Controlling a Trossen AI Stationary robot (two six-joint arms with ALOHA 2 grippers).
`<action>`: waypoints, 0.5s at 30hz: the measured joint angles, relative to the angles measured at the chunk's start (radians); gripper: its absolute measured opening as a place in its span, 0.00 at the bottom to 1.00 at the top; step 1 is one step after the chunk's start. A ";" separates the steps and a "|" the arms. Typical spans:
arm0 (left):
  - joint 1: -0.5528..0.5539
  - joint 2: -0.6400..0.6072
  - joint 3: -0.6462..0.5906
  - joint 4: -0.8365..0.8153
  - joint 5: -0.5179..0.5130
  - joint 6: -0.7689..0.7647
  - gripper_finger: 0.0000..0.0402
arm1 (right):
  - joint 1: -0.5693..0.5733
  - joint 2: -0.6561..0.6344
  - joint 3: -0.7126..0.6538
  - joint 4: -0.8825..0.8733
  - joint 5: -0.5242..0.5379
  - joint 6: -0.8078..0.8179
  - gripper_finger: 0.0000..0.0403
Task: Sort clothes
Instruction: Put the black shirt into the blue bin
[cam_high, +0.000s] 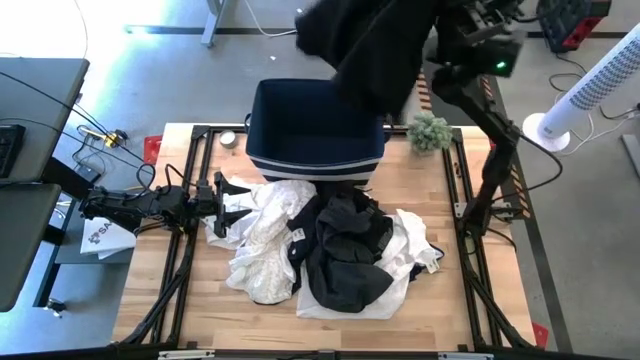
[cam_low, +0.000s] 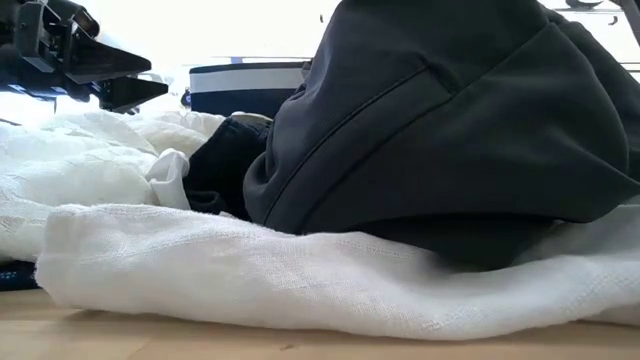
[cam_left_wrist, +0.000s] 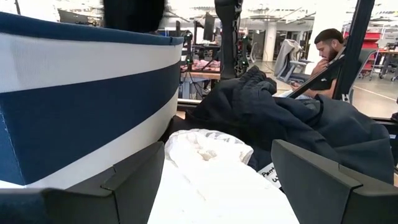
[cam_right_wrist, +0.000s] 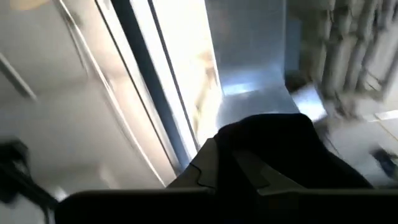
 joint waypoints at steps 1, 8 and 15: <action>0.000 0.000 0.000 0.000 0.000 0.000 0.74 | -0.005 0.012 -0.001 0.024 0.008 0.027 0.01; 0.000 0.000 0.000 0.000 0.000 0.000 0.74 | -0.019 0.044 0.013 -0.201 -0.074 0.037 0.01; 0.000 0.000 0.000 0.000 0.000 0.000 0.74 | 0.008 0.055 -0.038 -0.770 -0.183 -0.179 0.03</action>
